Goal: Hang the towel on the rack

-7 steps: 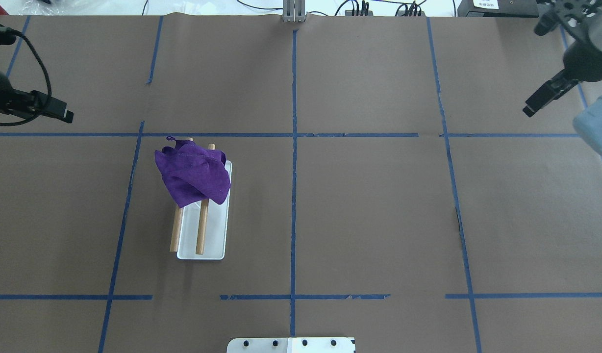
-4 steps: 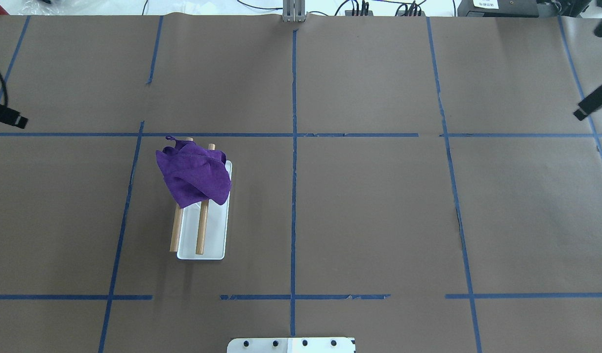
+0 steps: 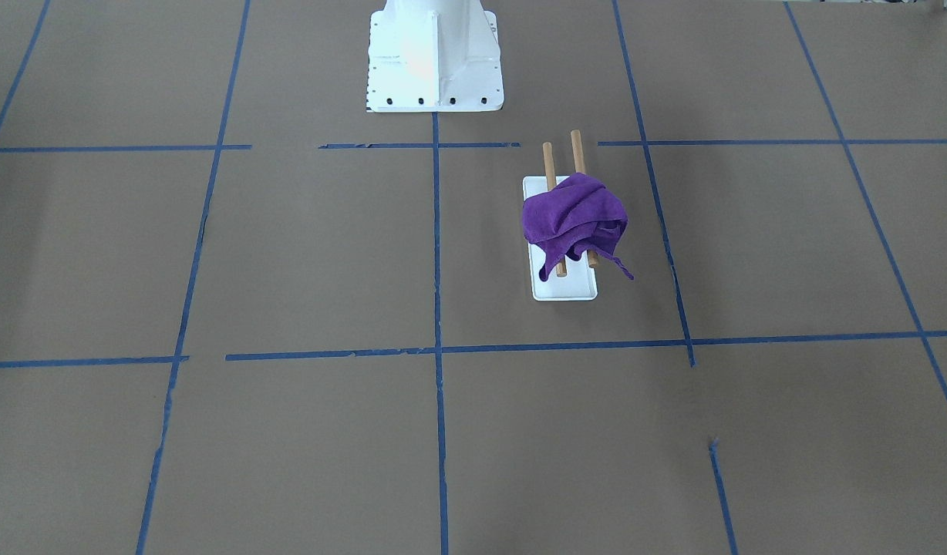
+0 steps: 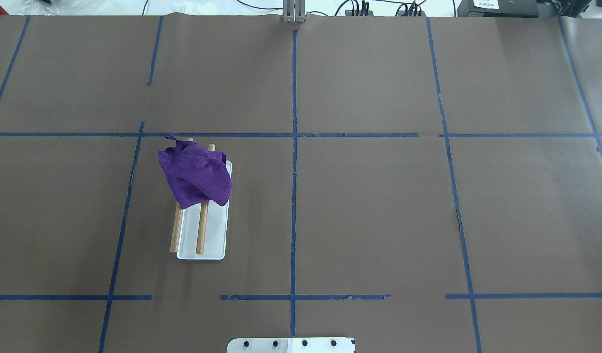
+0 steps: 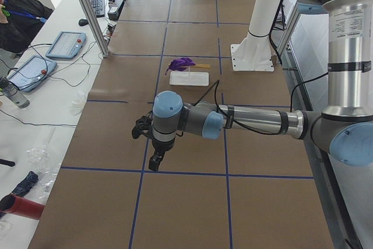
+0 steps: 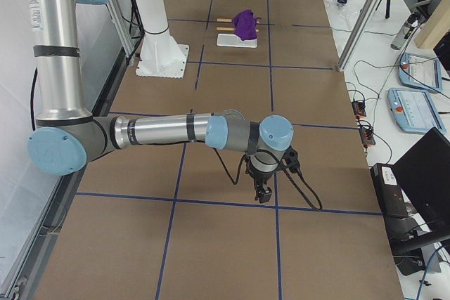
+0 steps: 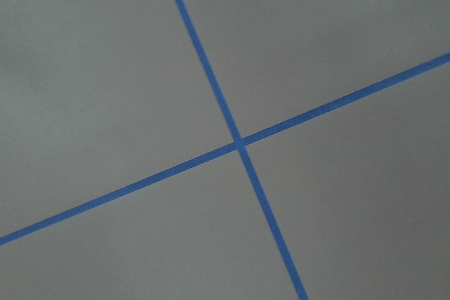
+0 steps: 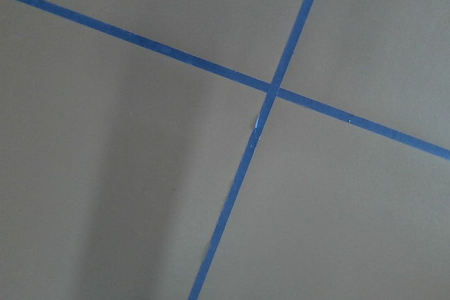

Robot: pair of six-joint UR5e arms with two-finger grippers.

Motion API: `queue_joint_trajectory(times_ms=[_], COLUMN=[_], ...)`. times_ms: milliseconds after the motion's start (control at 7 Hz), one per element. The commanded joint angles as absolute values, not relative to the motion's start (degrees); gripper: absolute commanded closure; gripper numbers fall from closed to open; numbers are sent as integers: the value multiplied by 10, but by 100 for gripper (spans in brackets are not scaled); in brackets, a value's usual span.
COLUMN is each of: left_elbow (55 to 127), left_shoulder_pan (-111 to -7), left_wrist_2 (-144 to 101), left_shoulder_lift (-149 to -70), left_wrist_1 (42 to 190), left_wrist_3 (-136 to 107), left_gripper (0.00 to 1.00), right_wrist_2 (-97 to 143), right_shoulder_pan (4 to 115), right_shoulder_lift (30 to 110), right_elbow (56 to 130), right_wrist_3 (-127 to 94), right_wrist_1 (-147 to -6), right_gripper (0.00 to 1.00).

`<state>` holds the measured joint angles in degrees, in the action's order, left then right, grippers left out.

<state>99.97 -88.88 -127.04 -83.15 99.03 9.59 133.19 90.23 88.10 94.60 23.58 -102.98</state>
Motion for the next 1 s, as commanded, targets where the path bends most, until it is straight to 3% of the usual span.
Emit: queue_joint_trajectory(times_ms=[0, 286, 857], left_elbow=[992, 1002, 997], left_shoulder_pan=[-899, -914, -921], left_wrist_2=[-1271, -1294, -1299], left_shoulder_lift=[-811, -829, -829], left_wrist_1=[980, 896, 897], left_wrist_3=[91, 90, 91], left_gripper=[0, 0, 0], right_wrist_2=[1332, 1332, 1332], right_shoulder_pan=[904, 904, 904], right_shoulder_lift=[887, 887, 889], right_elbow=[944, 944, 946], right_wrist_3=[235, 229, 201], right_wrist_1=[-1030, -1031, -1029], right_gripper=[0, 0, 0])
